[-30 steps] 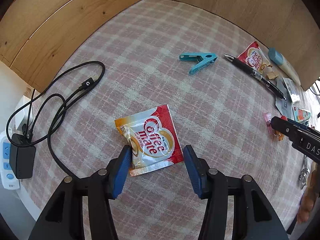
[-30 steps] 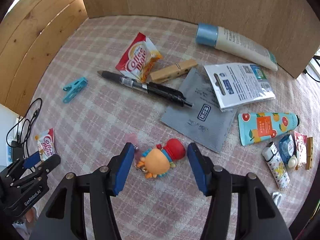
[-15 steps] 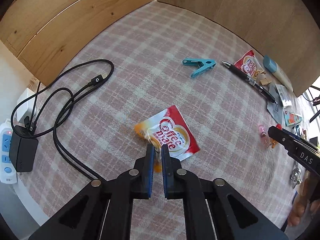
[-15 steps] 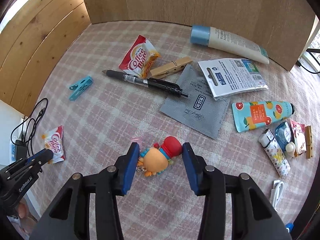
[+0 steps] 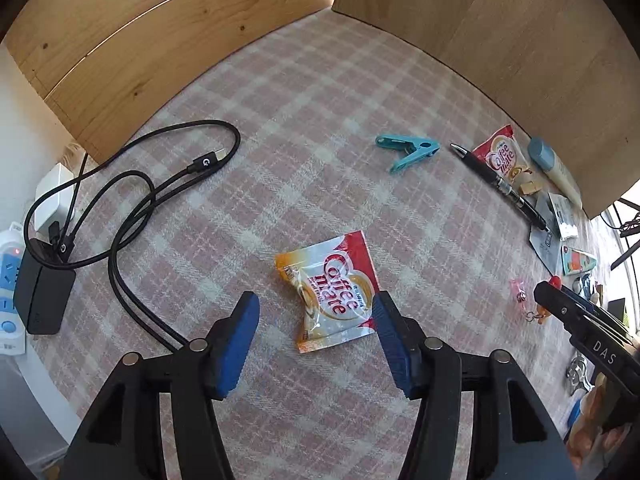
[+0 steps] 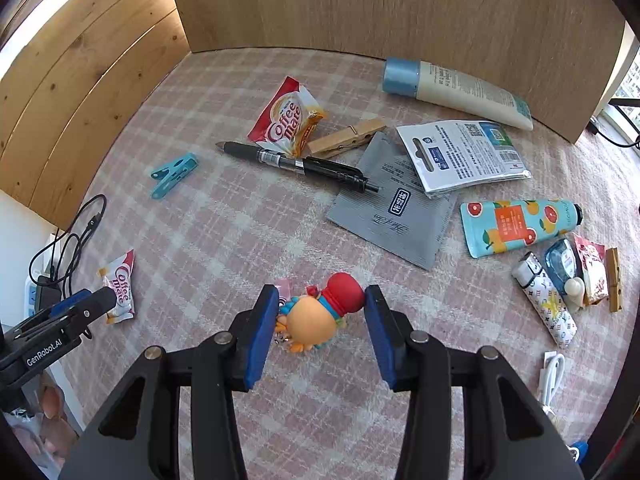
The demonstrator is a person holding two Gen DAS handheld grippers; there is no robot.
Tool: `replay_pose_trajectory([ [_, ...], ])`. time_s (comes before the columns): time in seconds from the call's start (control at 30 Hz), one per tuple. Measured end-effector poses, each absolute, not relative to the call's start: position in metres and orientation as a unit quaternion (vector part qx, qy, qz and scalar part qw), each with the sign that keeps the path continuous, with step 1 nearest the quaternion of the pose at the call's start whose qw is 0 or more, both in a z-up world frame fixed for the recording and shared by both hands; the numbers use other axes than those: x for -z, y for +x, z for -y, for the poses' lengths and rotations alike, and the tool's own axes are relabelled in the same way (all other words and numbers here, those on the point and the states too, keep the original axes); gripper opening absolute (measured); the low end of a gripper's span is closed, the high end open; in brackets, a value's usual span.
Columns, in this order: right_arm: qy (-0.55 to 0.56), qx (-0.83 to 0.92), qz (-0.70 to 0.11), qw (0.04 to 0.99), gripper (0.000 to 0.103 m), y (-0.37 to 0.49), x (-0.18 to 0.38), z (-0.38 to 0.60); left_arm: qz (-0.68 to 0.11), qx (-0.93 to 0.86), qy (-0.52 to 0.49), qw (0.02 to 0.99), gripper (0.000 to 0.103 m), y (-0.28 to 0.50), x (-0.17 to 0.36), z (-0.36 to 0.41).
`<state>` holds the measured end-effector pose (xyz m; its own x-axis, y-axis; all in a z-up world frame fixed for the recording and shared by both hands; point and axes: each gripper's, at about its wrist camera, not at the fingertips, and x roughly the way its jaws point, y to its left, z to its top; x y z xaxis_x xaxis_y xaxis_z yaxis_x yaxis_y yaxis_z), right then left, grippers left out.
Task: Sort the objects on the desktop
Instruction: 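Grasp the Coffee-mate sachet with the left gripper while right grasps the orange toy figure, then carry the sachet and toy figure over the black tray and release them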
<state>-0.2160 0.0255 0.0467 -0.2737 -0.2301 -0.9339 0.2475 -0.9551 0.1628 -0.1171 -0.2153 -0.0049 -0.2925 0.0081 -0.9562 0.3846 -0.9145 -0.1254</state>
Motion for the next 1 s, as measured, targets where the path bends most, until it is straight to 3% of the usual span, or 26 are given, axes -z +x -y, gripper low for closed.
replay_pose_trajectory([
  [0.23, 0.589, 0.795, -0.009, 0.144, 0.043, -0.216, -0.036, -0.026, -0.131, 0.771, 0.606, 0.145, 0.053, -0.13, 0.025, 0.206],
  [0.3, 0.591, 0.794, -0.009, 0.141, 0.043, -0.216, -0.034, -0.027, -0.129, 0.777, 0.599, 0.144, 0.04, -0.13, 0.024, 0.205],
  [0.33, 0.592, 0.794, -0.008, 0.141, 0.043, -0.215, -0.033, -0.028, -0.135, 0.777, 0.599, 0.142, 0.028, -0.129, 0.023, 0.207],
  [0.53, 0.592, 0.793, 0.007, 0.14, 0.043, -0.214, -0.026, -0.034, -0.18, 0.773, 0.595, 0.122, 0.01, -0.119, 0.02, 0.223],
  [1.0, 0.574, 0.807, 0.036, 0.135, 0.043, -0.202, -0.046, -0.061, -0.173, 0.795, 0.573, 0.095, 0.01, -0.094, -0.011, 0.205],
])
